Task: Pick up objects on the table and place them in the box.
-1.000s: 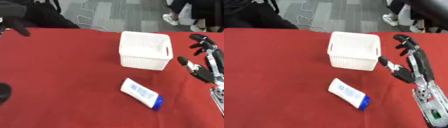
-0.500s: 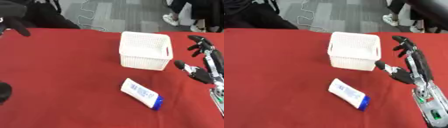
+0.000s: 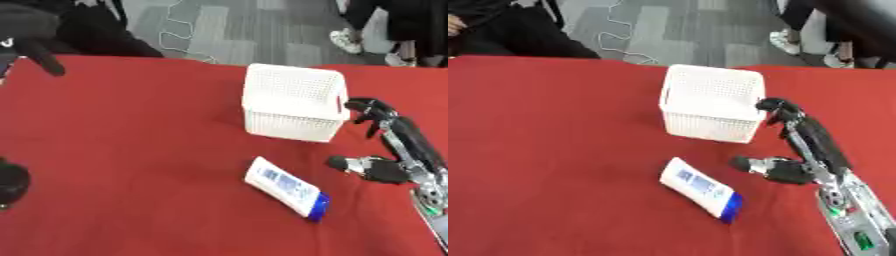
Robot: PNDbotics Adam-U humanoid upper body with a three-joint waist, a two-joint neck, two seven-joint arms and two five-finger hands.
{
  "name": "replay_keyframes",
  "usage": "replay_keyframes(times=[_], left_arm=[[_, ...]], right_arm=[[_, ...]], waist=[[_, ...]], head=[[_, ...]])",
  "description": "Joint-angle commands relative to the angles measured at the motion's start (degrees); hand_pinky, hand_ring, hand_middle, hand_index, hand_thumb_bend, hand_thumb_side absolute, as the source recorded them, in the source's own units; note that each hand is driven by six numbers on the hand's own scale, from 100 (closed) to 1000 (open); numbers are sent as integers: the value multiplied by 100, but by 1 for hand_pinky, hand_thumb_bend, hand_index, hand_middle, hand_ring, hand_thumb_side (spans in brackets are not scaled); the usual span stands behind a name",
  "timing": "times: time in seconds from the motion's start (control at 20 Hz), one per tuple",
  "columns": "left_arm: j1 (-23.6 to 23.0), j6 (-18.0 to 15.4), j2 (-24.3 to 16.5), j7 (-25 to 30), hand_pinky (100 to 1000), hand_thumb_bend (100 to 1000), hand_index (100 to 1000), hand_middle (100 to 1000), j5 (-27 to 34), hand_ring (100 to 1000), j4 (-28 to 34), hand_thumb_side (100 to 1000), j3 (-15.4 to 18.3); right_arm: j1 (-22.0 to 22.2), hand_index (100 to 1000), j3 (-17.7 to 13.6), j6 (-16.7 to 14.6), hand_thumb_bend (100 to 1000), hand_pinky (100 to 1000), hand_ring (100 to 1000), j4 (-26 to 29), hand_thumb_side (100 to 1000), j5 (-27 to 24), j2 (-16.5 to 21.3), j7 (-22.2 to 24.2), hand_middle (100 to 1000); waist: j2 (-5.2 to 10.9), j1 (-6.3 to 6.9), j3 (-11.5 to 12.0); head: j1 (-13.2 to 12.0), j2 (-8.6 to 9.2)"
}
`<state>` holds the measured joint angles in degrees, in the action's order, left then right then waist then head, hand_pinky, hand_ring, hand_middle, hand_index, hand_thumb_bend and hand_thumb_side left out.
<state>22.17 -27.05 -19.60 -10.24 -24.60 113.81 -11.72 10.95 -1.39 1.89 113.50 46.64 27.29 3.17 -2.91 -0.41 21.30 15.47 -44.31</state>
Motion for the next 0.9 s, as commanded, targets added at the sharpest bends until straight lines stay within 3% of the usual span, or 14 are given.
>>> replay_keyframes(times=[0.05,0.4,0.55,0.9], left_arm=[[39,10,-121,-17,638,558,798,663,8,428,78,1000,50],[55,3,-114,-22,639,560,798,664,4,429,78,1000,49],[51,10,-117,-16,639,559,798,665,0,428,78,1000,49],[48,10,-105,-2,639,560,798,665,12,429,78,1000,37]], right_arm=[[-92,841,105,174,1000,362,674,109,886,465,179,146,836],[-120,822,367,5,970,389,683,109,819,765,268,376,833],[-164,811,393,-22,873,400,689,109,772,800,262,483,841],[-310,797,446,-57,784,407,690,109,751,785,257,748,845]], waist=[[65,0,5],[65,-1,21],[68,2,23],[94,6,41]], head=[[-49,19],[-20,19],[-41,19],[-37,19]])
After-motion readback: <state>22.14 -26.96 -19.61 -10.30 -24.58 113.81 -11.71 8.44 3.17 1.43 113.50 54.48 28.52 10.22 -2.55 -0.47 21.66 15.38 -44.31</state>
